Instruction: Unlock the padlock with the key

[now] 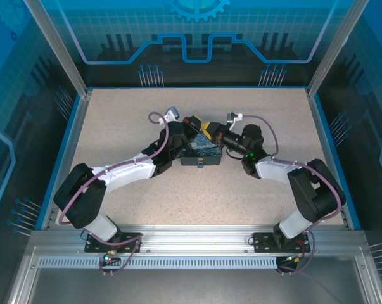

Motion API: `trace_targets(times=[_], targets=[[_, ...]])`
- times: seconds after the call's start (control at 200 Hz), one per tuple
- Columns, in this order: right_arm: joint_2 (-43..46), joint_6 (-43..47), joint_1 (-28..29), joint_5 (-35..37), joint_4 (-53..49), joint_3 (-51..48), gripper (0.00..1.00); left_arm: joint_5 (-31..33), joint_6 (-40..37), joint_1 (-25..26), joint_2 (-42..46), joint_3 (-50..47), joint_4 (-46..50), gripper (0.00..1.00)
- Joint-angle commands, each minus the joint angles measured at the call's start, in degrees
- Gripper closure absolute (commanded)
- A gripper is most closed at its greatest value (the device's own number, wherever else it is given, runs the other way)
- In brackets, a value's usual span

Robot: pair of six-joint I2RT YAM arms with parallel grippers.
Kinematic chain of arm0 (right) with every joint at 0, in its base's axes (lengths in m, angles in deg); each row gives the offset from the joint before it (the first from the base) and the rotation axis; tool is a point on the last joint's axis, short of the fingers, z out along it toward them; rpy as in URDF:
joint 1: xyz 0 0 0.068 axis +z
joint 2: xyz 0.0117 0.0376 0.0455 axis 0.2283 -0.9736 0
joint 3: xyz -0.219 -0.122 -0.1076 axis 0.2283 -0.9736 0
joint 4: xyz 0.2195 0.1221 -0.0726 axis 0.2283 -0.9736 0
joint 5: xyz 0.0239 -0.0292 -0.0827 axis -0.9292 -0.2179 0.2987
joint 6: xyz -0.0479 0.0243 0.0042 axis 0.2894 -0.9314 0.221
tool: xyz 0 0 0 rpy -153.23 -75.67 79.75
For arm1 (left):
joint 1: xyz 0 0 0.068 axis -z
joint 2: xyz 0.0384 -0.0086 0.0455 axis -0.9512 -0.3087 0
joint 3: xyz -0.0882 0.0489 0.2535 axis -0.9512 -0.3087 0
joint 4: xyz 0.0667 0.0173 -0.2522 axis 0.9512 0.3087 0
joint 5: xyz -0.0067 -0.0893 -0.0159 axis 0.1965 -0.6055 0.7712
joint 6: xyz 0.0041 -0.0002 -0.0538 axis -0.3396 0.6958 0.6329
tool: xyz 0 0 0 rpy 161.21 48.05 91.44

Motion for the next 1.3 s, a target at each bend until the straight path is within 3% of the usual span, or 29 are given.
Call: trace_targets(times=[0.0,0.025,0.08,0.14,0.255,0.405,0.545,0.66,0.805,1.296], targets=[[-0.68,0.36,0.26,-0.58,1.61,1.93,1.00,-0.33,-0.27,0.61,-0.23,1.20,-1.20,1.00],[-0.65,0.44,0.06,-0.71,1.38,1.77,1.00,-0.35,-0.28,0.54,-0.20,1.21,-0.83,0.98],[-0.47,0.99,-0.41,-1.04,0.31,1.49,1.00,-0.69,-0.72,0.48,0.11,1.51,0.25,0.74],[-0.25,1.86,-1.40,-1.89,-1.49,1.31,1.00,-1.12,-1.51,0.16,0.66,1.78,1.74,0.60],[0.61,3.31,-3.39,-4.05,-3.97,1.00,1.00,-5.35,-2.33,-2.34,2.09,2.55,6.72,0.47],[2.63,6.26,-5.65,-7.95,-9.56,1.50,1.00,-20.63,-4.82,-9.00,1.27,7.73,17.29,0.40],[3.99,9.11,-7.10,-12.41,-14.90,3.05,1.00,-37.97,-8.14,-14.30,-2.24,12.30,19.28,0.39],[3.76,10.64,-7.74,-16.36,-17.54,4.75,1.00,-47.05,-13.94,-15.57,-5.03,18.49,25.65,0.42],[3.32,11.49,-7.92,-18.74,-19.33,6.44,1.00,-50.35,-19.52,-15.56,-6.57,23.47,34.05,0.46],[1.90,11.32,-7.75,-19.76,-19.60,8.34,1.00,-53.73,-18.79,-14.58,-8.84,22.23,30.97,0.64]])
